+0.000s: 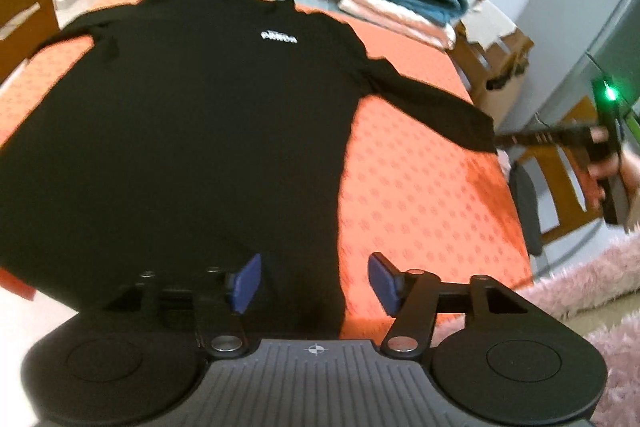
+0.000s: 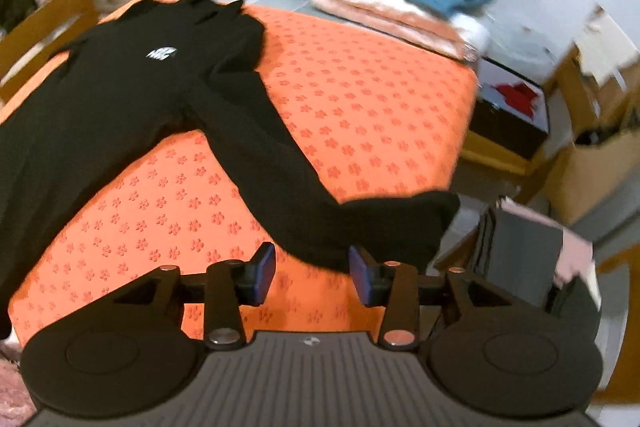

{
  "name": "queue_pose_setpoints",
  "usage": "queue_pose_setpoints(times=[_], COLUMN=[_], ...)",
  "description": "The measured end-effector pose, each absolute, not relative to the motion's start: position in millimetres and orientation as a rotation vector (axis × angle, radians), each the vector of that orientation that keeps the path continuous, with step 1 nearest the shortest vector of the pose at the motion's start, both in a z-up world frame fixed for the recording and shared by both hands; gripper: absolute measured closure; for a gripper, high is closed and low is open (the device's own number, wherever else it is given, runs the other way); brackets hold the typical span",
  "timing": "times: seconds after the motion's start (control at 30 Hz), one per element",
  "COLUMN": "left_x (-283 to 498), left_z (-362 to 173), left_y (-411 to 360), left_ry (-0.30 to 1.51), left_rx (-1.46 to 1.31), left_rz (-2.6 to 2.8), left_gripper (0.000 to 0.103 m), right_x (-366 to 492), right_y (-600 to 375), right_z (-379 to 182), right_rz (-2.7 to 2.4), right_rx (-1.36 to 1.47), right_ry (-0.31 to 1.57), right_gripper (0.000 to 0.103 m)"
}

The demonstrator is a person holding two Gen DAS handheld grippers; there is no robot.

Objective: Fold clothes

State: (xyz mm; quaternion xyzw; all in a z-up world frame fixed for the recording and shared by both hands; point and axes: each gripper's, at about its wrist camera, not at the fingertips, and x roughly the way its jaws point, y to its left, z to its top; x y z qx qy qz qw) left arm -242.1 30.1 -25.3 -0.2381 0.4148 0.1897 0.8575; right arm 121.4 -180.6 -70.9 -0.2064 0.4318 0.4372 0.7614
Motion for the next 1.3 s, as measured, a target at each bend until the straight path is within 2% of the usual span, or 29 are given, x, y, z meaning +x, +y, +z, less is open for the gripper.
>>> queue_pose_setpoints(times=[0.07,0.2,0.57,0.73,0.77,0.83,0.87,0.9,0.97,1.03,1.07,1.3], left_x=[-240,-236,-244,-246,-247,-248,-248,-249,-252,-254,-254,-250], left_z=[-23,-20,-18,-12,-10,-8,-8,-7,-7,-6,-5,4], left_y=[33,37,49,54,55,56,56,56,57,60,63,84], left_ry=[0.861,0.853,0.874,0.88,0.881,0.883,0.89,0.897,0.912,0.918,0.92,0.914], left_rx=[-0.494,-0.478,-0.488,-0.474,-0.472,-0.467,-0.462,-0.458,-0.451,-0.447,-0.445,-0.37], left_rz=[0.412,0.435,0.482,0.516,0.522,0.529,0.528,0.528,0.523,0.521,0.519,0.457], left_gripper=[0.034,0.034,0.033,0.033,0.033,0.033,0.033,0.033,0.033,0.033,0.033,0.033], right_x=[118,116,159,177,177,177,176,175,174,174,174,157], right_y=[-190,-207,-264,-277,-279,-284,-284,-285,-282,-280,-279,-288], right_z=[-74,-84,-125,-169,-179,-198,-203,-208,-210,-208,-206,-160], right_rz=[0.916,0.825,0.504,0.336,0.289,0.198,0.181,0.163,0.155,0.167,0.173,0.184], right_rx=[-0.408,-0.315,0.339,0.728,0.82,0.994,1.032,1.066,1.072,1.051,1.036,0.995], right_ry=[0.942,0.956,1.101,1.192,1.202,1.215,1.205,1.195,1.177,1.159,1.148,1.014], right_gripper=[0.056,0.056,0.056,0.056,0.052,0.051,0.055,0.068,0.072,0.092,0.096,0.097])
